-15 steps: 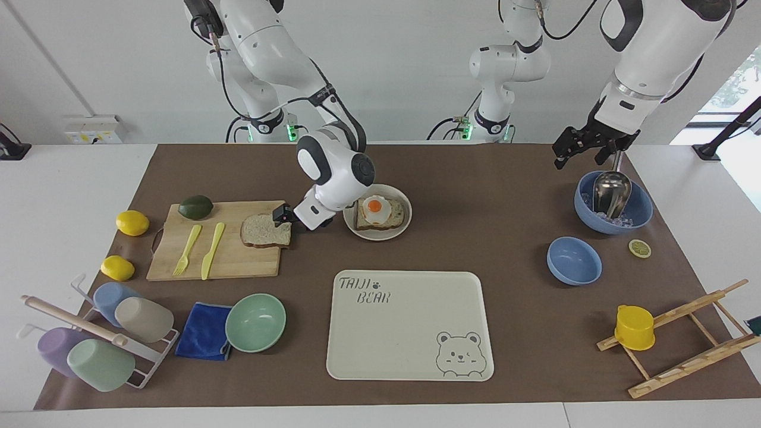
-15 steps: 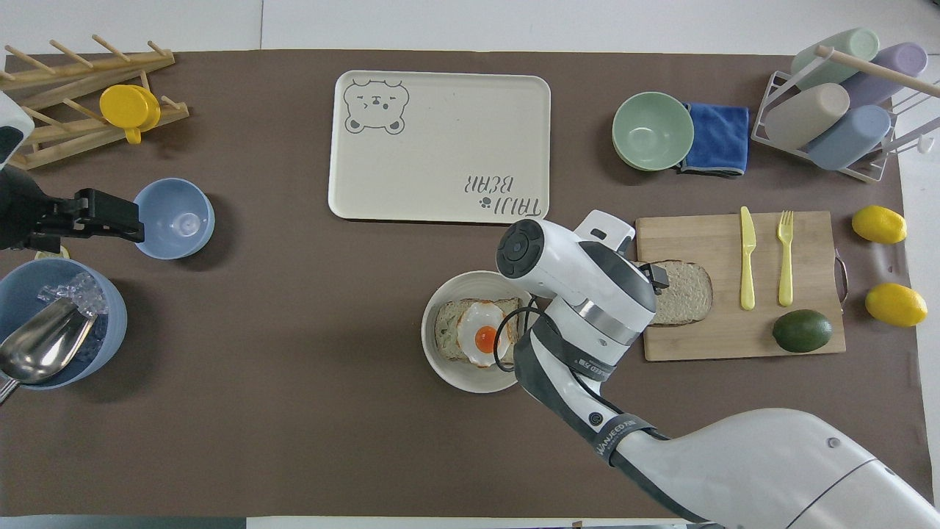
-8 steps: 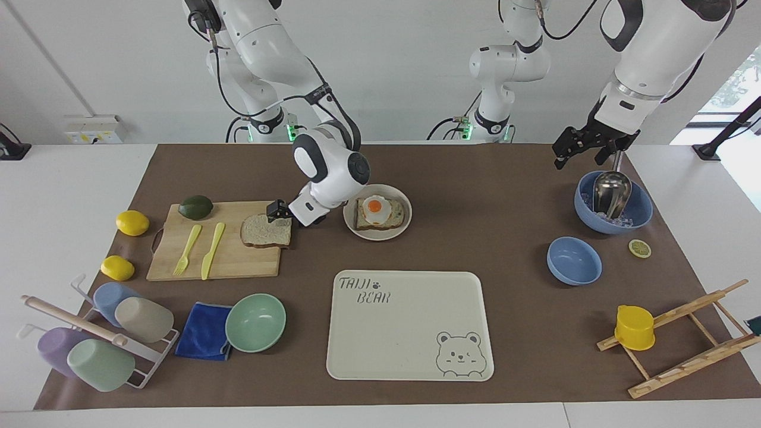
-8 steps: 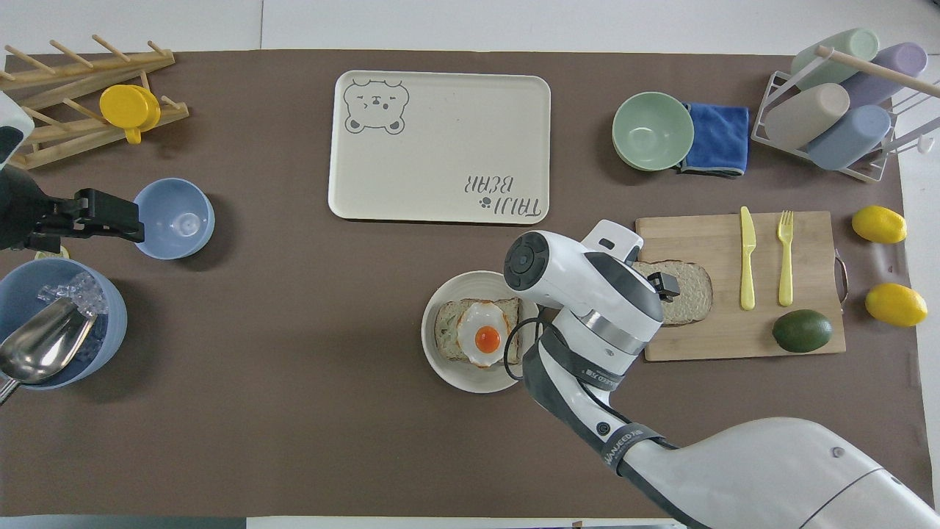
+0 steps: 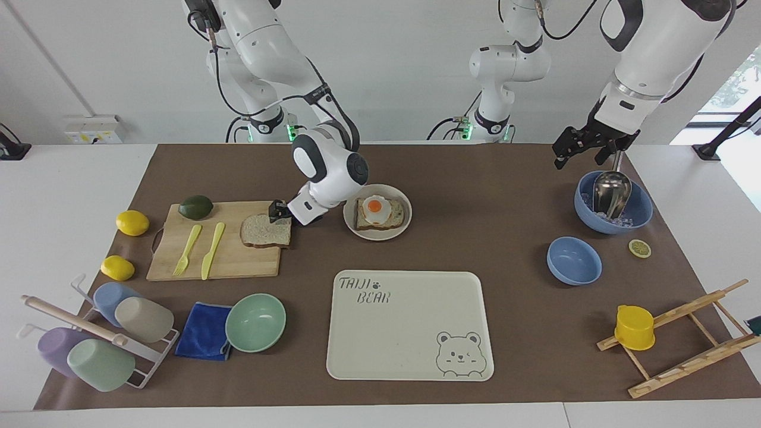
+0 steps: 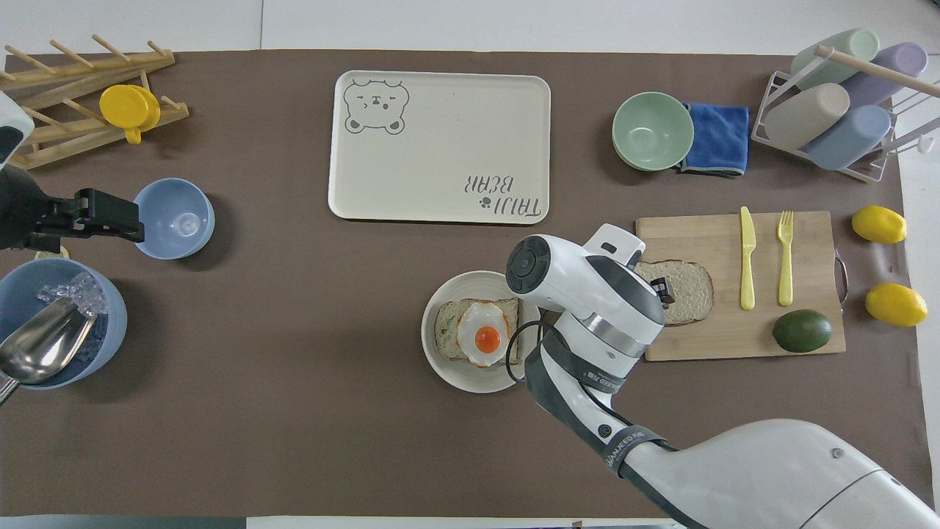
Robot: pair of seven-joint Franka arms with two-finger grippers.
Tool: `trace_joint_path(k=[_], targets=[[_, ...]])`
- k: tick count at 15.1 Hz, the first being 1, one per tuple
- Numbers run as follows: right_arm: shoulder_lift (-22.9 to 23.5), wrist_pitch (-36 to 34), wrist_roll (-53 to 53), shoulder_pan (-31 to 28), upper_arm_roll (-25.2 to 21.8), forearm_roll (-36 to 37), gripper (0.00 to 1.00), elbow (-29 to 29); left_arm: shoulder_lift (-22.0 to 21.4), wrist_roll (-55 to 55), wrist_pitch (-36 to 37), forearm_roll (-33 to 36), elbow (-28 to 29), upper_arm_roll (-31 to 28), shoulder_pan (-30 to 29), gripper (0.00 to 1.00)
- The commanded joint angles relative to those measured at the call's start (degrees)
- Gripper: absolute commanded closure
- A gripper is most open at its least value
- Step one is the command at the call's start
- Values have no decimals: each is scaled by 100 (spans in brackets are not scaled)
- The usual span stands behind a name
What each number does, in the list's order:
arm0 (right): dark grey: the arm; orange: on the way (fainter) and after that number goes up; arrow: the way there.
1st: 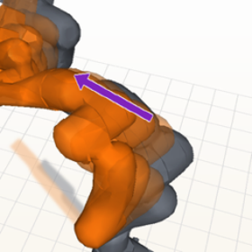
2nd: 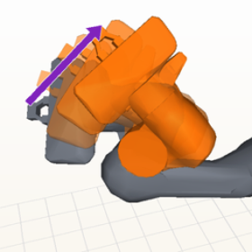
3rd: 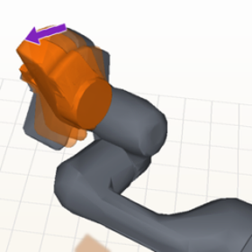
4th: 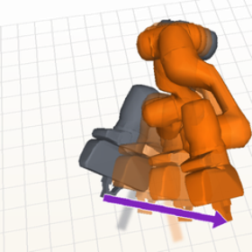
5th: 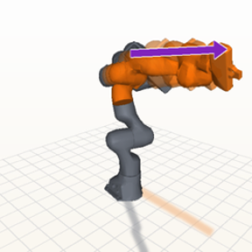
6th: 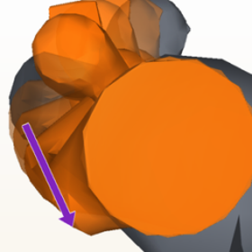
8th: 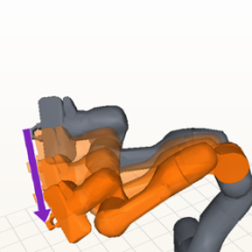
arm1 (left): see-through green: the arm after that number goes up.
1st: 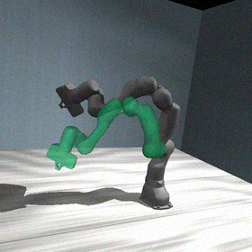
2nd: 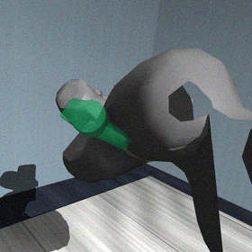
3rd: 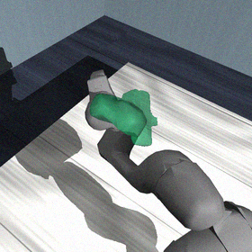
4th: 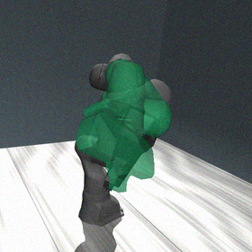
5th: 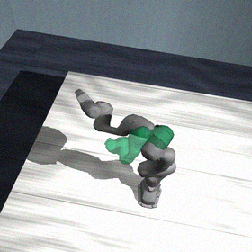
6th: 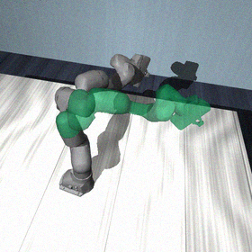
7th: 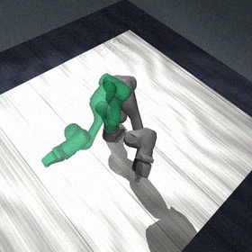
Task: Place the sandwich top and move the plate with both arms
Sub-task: 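Reach the right gripper to the bread slice on the cutting board, then grasp the bread slice with the right gripper and lift it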
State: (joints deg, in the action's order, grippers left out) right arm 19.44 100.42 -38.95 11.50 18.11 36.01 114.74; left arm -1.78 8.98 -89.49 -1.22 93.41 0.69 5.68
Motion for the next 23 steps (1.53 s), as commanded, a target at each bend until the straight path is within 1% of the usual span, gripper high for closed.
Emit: trace_joint_path(k=[1, 2, 3, 4, 8, 9, 10, 12, 13, 15, 18, 20, 21, 22, 23], targets=[[-160, 189, -139, -122, 61, 143, 52, 215, -112, -45, -16, -45, 108, -34, 3, 0], [-160, 180, -130, -113, 61, 143, 66, 215, -112, -45, -16, -45, 108, -34, 3, 0], [-160, 180, -130, -113, 61, 151, 84, 215, -112, -45, -7, -45, 108, -34, 3, 0], [-160, 171, -130, -113, 61, 160, 100, 198, -112, -45, -7, -45, 108, -34, 3, 0], [-151, -21, -104, -17, 61, 327, 100, 40, -112, -45, -7, -45, 108, -34, 3, 0], [-125, -248, -95, 36, 70, 336, 100, -152, -112, -45, -16, -45, 108, -34, 3, 0], [-90, -616, -86, 175, 70, 336, 100, -398, -112, -45, -16, -45, 108, -34, 3, 0], [-81, -1407, -104, 649, 70, 380, 100, -776, -112, -45, -16, -45, 108, -34, 3, 0], [-46, -1759, -60, 721, 79, 458, 100, -1022, -112, -45, -16, -45, 108, -34, 3, 0], [138, -2427, -43, 661, 280, 573, 100, -1479, -112, -45, -16, -45, 108, -34, 3, 0], [130, -3227, -60, 643, 518, 687, 100, -1919, -112, -45, -16, -45, 108, -34, 3, 0], [95, -3781, -121, 555, 614, 591, 100, -2454, -112, -45, -16, -45, 108, -34, 3, 0], [60, -3862, -122, 416, 815, 565, 100, -2631, -112, -45, -16, -45, 108, -34, 3, 0], [60, -3993, -122, 301, 1156, 643, 100, -2789, -112, -45, -16, -45, 108, -34, 3, 0], [95, -4134, -139, 230, 1403, 687, 100, -2913, -112, -45, -16, -45, 108, -34, 3, 0]])
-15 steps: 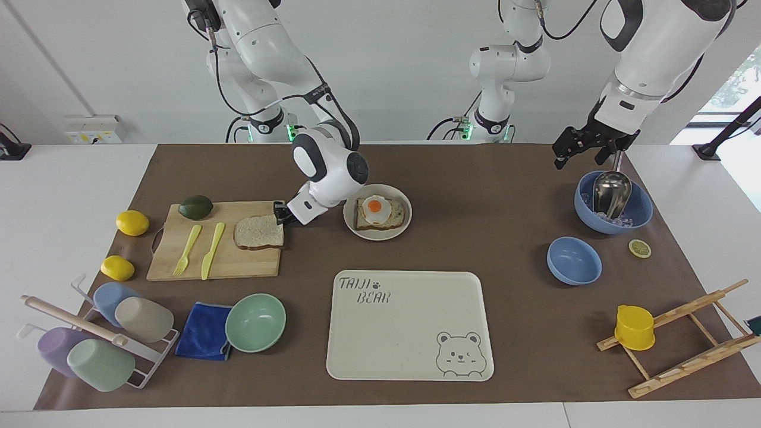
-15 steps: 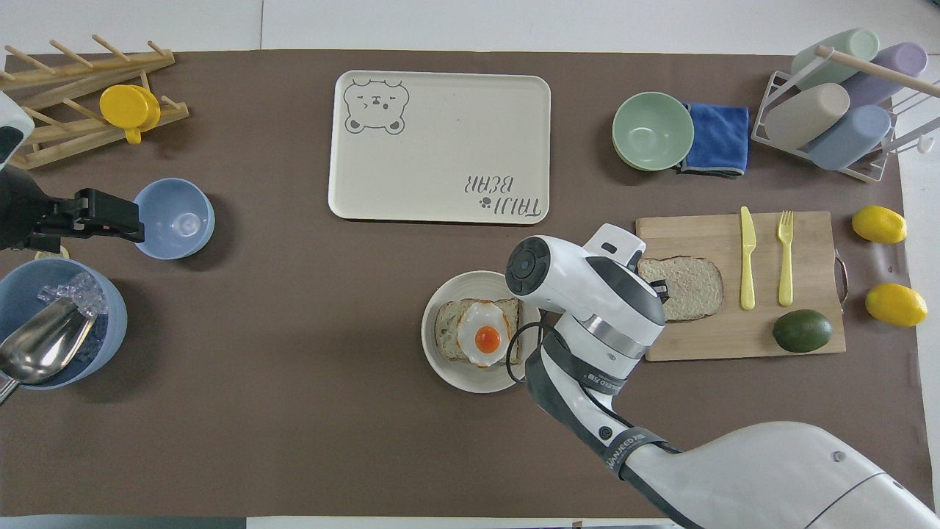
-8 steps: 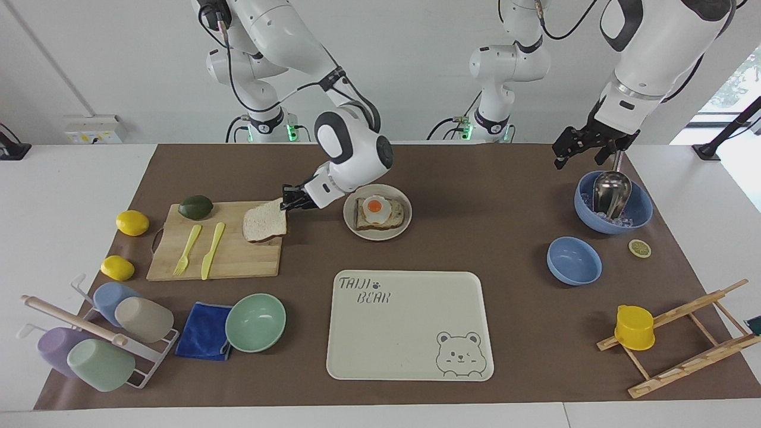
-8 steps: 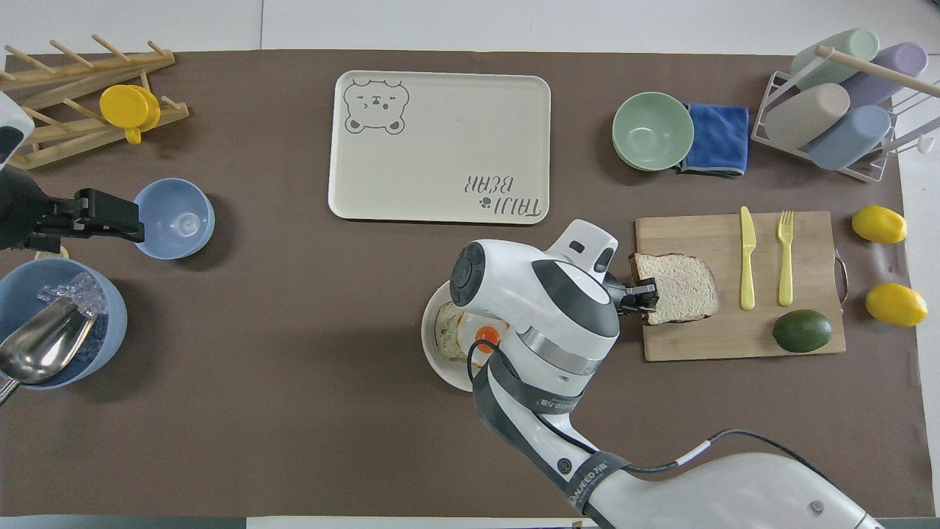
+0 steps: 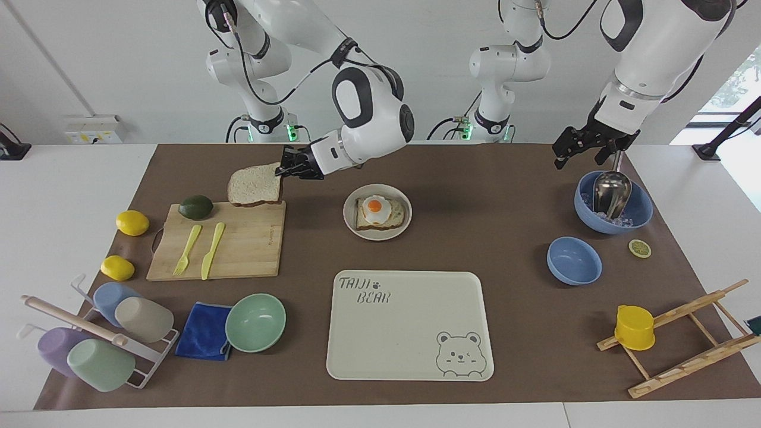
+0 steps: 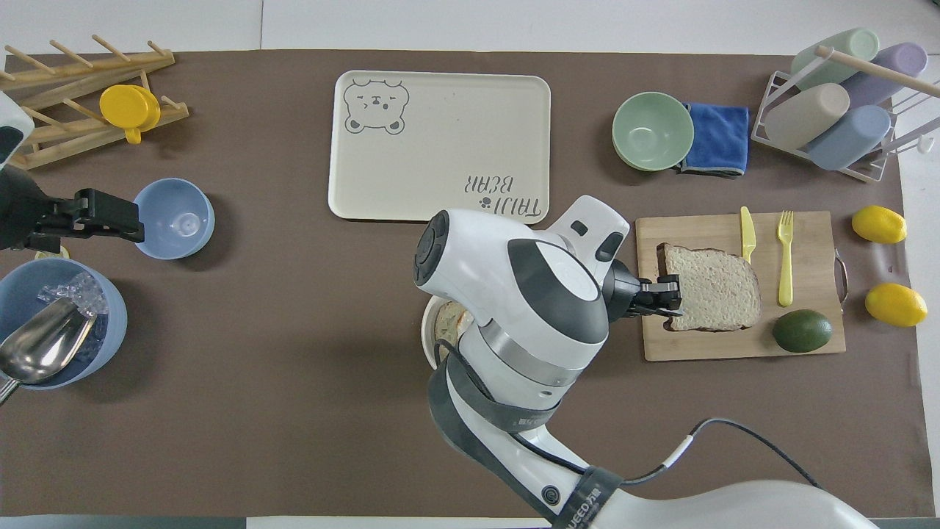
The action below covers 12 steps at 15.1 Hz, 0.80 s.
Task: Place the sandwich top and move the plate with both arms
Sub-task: 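Grasp the bread slice with the right gripper and lift it, then lower the bread slice onto the egg on the plate, open the right gripper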
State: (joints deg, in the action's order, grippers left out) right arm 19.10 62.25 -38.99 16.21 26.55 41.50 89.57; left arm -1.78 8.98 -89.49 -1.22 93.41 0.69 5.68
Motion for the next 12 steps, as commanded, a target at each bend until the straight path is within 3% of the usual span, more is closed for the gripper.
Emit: trace_joint_path(k=[1, 6, 12], targets=[[199, -301, -188, -241, 667, 130, 100, -606, -112, -45, -16, -45, 108, -34, 3, 0], [411, 1093, -591, -434, 975, -728, 100, -696, -112, -45, -16, -45, 108, -34, 3, 0], [805, 1886, -978, -137, 1019, -951, 100, -643, -112, -45, -16, -45, 108, -34, 3, 0]])
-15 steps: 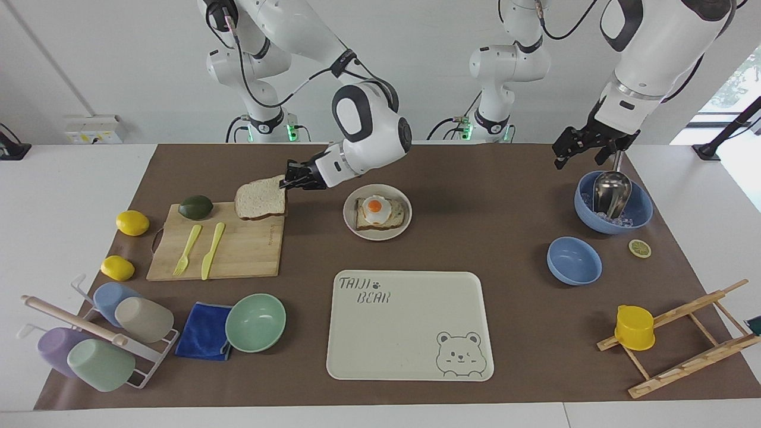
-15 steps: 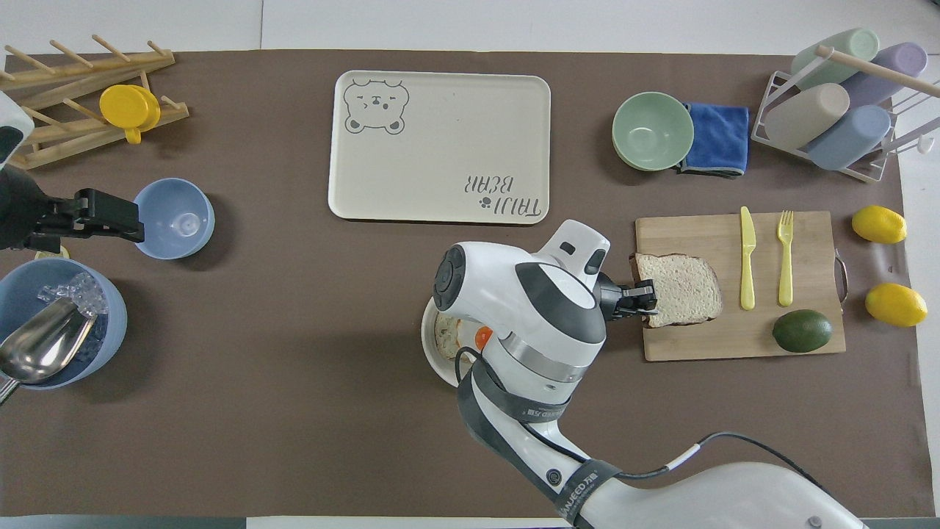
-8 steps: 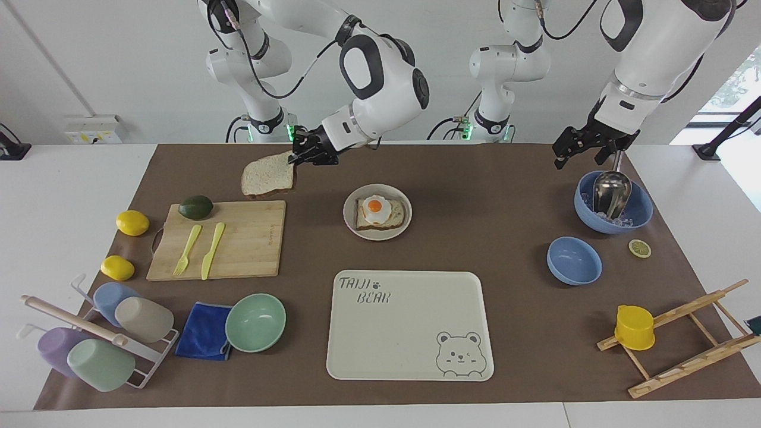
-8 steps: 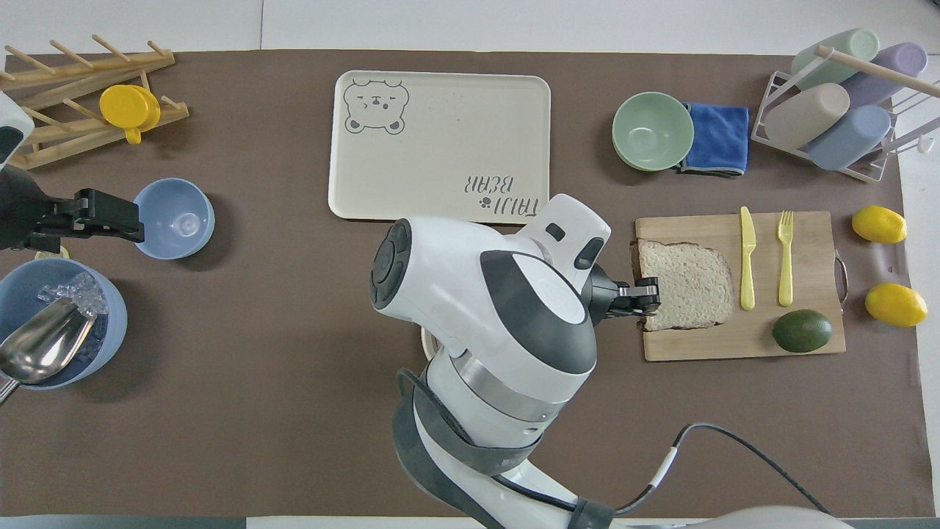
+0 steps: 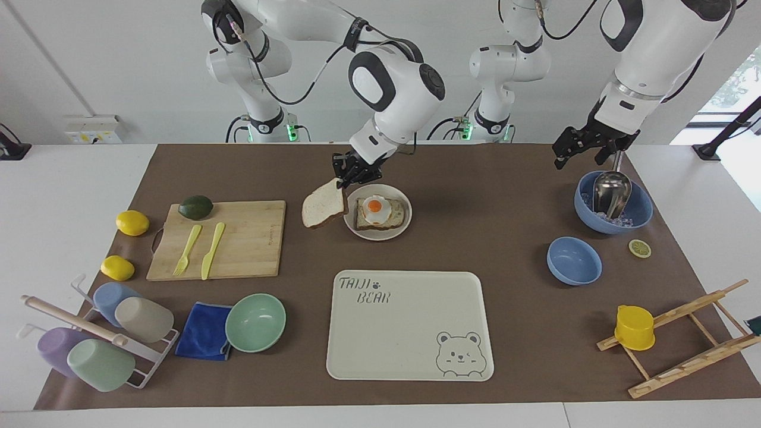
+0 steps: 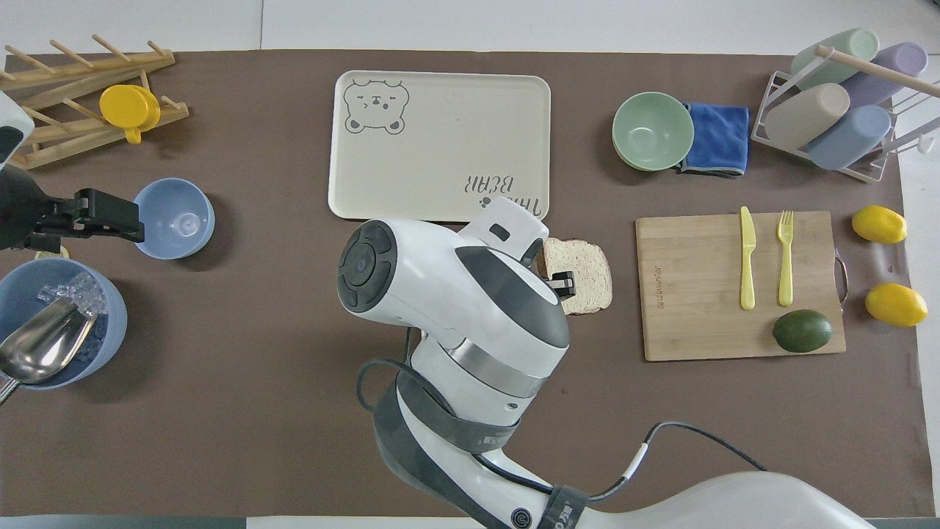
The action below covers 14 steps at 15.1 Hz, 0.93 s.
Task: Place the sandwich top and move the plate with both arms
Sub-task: 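Lower the bread slice onto the egg on the plate, open the right gripper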
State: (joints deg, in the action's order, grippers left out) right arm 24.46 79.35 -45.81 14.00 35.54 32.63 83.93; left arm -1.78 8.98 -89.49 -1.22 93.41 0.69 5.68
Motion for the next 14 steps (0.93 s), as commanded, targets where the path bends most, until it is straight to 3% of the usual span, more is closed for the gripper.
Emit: trace_joint_path(k=[1, 3, 10, 14], targets=[[409, 360, -471, 216, 120, -64, 100, -79, -112, -45, -16, -45, 108, -34, 3, 0], [611, 668, -850, 314, 120, -90, 100, -79, -112, -45, -7, -45, 108, -34, 3, 0], [647, 1258, -895, 314, 190, -537, 100, -9, -112, -45, -16, -45, 108, -34, 3, 0], [595, 1153, -1088, 393, 199, -591, 100, 123, -112, -45, -7, -45, 108, -34, 3, 0]])
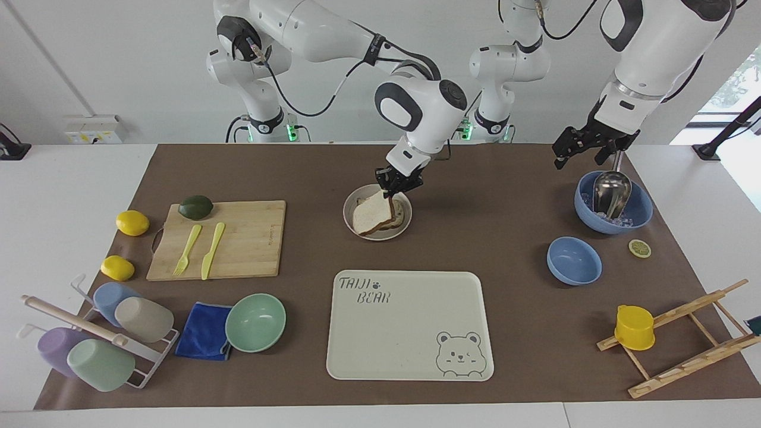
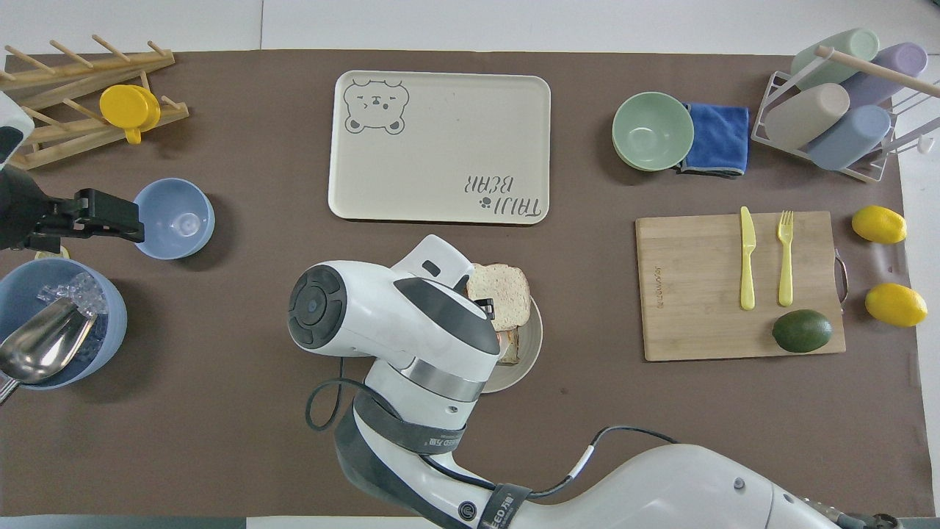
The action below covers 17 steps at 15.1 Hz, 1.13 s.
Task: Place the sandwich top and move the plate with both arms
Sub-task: 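Lower the bread slice onto the egg on the plate, open the right gripper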
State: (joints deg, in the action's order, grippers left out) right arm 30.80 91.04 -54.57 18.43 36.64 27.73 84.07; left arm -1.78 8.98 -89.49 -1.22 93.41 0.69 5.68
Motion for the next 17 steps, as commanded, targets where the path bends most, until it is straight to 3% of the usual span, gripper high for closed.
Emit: trace_joint_path(k=[1, 11, 17], targets=[[-74, -51, -212, -59, 89, -101, 100, 197, -112, -45, -16, -45, 108, -34, 3, 0], [-92, 89, -483, -120, 124, -567, 100, 364, -112, -45, -16, -45, 108, -34, 3, 0], [-153, 696, -634, -349, 230, -769, 100, 751, -112, -45, -16, -45, 108, -34, 3, 0]])
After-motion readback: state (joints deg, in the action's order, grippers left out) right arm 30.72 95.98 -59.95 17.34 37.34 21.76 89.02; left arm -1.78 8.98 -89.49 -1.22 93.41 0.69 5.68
